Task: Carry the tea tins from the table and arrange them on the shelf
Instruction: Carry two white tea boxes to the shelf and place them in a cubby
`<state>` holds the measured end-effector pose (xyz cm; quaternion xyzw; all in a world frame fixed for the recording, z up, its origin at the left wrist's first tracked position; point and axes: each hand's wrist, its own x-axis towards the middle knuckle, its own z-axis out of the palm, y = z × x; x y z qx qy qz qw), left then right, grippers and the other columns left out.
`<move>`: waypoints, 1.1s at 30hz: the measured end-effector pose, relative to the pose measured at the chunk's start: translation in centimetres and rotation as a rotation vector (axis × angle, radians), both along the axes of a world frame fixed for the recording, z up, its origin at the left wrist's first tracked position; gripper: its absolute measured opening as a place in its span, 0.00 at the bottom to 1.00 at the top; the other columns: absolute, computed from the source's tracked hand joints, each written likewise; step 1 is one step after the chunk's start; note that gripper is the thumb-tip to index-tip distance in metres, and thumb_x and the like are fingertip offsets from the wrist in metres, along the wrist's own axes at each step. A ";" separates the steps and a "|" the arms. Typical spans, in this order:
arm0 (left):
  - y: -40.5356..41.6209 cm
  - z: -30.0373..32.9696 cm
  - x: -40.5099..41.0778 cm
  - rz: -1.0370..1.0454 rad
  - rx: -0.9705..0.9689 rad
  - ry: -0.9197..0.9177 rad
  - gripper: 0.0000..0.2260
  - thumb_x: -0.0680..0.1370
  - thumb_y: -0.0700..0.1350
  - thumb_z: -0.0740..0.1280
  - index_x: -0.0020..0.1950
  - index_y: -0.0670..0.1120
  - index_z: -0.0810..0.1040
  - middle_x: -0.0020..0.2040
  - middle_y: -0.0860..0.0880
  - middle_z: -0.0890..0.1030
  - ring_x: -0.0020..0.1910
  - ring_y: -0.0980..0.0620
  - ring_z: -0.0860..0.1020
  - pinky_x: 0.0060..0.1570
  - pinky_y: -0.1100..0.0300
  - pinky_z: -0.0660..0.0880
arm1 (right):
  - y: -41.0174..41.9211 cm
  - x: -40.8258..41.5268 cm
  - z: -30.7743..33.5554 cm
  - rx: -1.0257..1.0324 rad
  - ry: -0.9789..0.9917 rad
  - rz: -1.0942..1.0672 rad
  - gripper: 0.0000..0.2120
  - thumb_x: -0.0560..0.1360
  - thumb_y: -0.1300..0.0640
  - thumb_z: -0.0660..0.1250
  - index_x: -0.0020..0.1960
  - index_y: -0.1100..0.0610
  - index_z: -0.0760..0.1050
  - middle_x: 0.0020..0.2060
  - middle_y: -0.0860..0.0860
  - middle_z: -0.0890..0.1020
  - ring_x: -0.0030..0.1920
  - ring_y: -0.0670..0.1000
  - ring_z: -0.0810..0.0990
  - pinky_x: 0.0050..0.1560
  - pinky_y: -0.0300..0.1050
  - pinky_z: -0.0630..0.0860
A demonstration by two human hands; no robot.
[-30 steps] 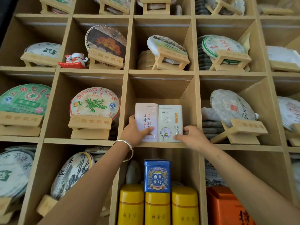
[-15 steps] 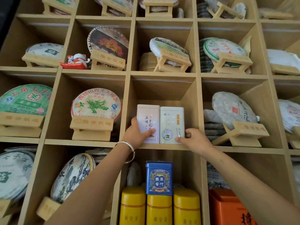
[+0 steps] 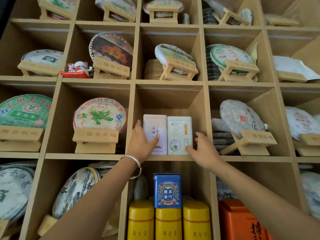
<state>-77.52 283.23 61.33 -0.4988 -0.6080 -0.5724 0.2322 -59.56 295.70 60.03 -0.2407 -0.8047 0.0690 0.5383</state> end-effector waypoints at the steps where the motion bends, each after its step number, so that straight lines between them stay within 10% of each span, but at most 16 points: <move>1: -0.5 -0.1 0.4 0.036 0.043 0.081 0.38 0.75 0.49 0.70 0.77 0.46 0.51 0.73 0.45 0.64 0.70 0.47 0.67 0.64 0.56 0.68 | -0.3 0.2 -0.1 0.073 0.025 -0.046 0.30 0.75 0.52 0.68 0.72 0.59 0.62 0.66 0.54 0.73 0.65 0.52 0.73 0.56 0.41 0.69; 11: 0.3 -3.0 9.5 -0.107 -0.105 0.500 0.22 0.75 0.51 0.66 0.66 0.53 0.64 0.62 0.51 0.72 0.58 0.52 0.74 0.50 0.59 0.75 | -2.0 7.7 -1.4 0.135 -0.020 -0.268 0.22 0.73 0.51 0.69 0.65 0.53 0.69 0.60 0.51 0.75 0.59 0.50 0.76 0.55 0.48 0.77; 20: 9.2 -8.2 27.7 -0.458 -0.322 0.563 0.21 0.74 0.51 0.65 0.65 0.49 0.68 0.63 0.46 0.74 0.59 0.45 0.75 0.55 0.51 0.74 | -4.5 31.9 -5.6 0.018 -0.284 -0.705 0.08 0.75 0.51 0.64 0.51 0.54 0.75 0.48 0.52 0.79 0.48 0.53 0.78 0.41 0.46 0.73; 33: 0.6 -15.2 73.0 -1.171 -0.431 0.761 0.16 0.74 0.50 0.68 0.60 0.46 0.73 0.54 0.46 0.79 0.52 0.47 0.77 0.52 0.53 0.75 | -35.8 73.8 -12.3 -0.391 -0.404 -1.634 0.19 0.73 0.51 0.67 0.59 0.61 0.70 0.56 0.60 0.75 0.58 0.61 0.75 0.57 0.52 0.73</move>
